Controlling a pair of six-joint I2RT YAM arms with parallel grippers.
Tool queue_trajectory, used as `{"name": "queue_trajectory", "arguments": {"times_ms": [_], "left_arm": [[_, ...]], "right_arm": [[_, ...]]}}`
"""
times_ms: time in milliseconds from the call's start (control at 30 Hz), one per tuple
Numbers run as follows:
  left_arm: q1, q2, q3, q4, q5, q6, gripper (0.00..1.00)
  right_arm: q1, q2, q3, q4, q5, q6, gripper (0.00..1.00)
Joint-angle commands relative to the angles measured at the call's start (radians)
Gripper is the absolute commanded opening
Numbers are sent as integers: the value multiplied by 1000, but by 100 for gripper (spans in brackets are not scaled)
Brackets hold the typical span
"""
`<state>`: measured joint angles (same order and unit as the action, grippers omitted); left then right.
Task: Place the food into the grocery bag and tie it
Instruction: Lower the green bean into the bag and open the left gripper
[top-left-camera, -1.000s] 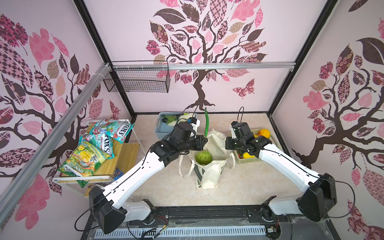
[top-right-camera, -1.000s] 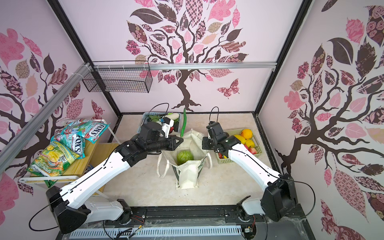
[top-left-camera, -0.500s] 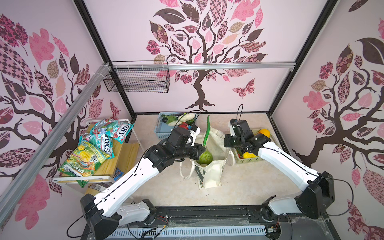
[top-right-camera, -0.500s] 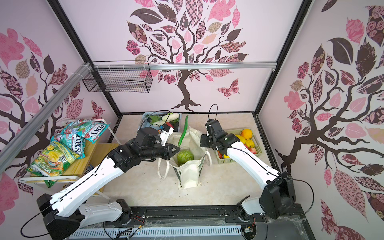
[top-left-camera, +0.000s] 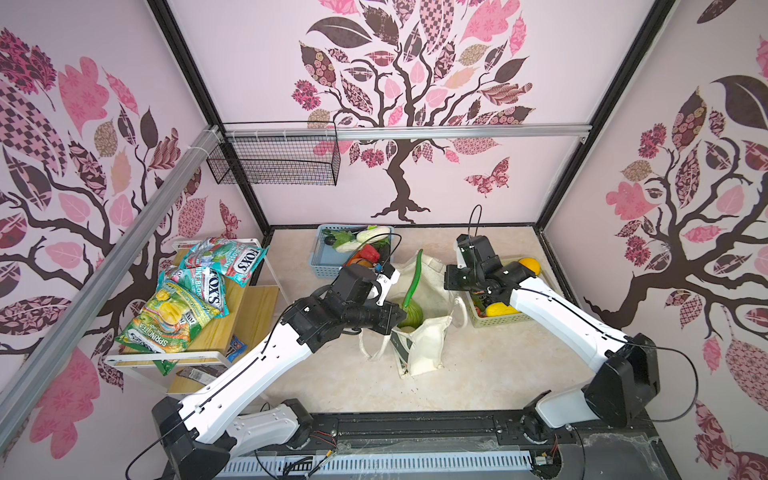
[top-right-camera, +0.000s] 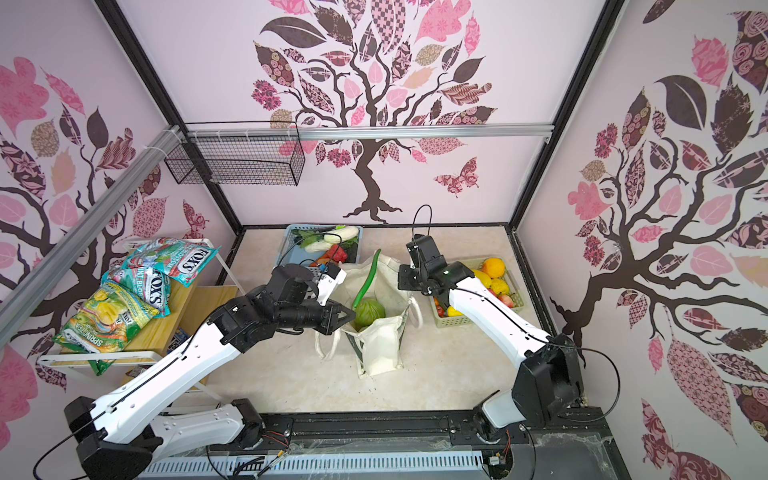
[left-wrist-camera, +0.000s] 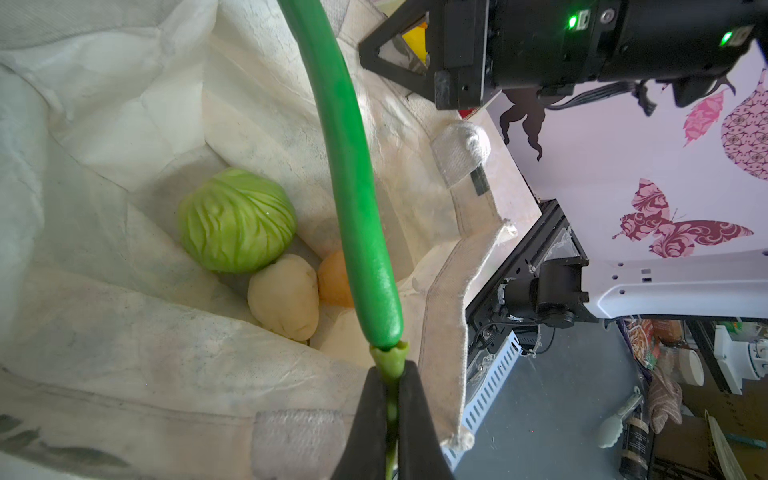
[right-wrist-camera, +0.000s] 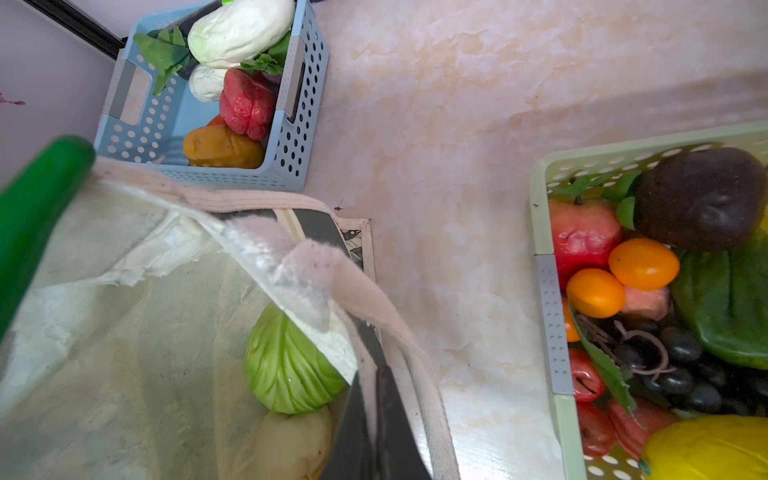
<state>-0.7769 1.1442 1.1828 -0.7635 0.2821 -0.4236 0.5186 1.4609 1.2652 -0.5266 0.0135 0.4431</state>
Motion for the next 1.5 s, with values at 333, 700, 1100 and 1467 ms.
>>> {"name": "queue_trajectory", "arguments": {"times_ms": [333,700,1100,1467], "left_arm": [[-4,-41,-46,-75,-13,29,5],[-2,-32,-51,-104,-54,-22,5],[36,82,64,-236,-67,24,5],[39,155,170,-280,-111,59,20]], "right_arm": [[1,73,101,-7,34,-8,0],[3,49,135,-27,94,-73,0],[50,-3,79,15,163,-127,0],[104,-32,12,83,110,-116,0]]}}
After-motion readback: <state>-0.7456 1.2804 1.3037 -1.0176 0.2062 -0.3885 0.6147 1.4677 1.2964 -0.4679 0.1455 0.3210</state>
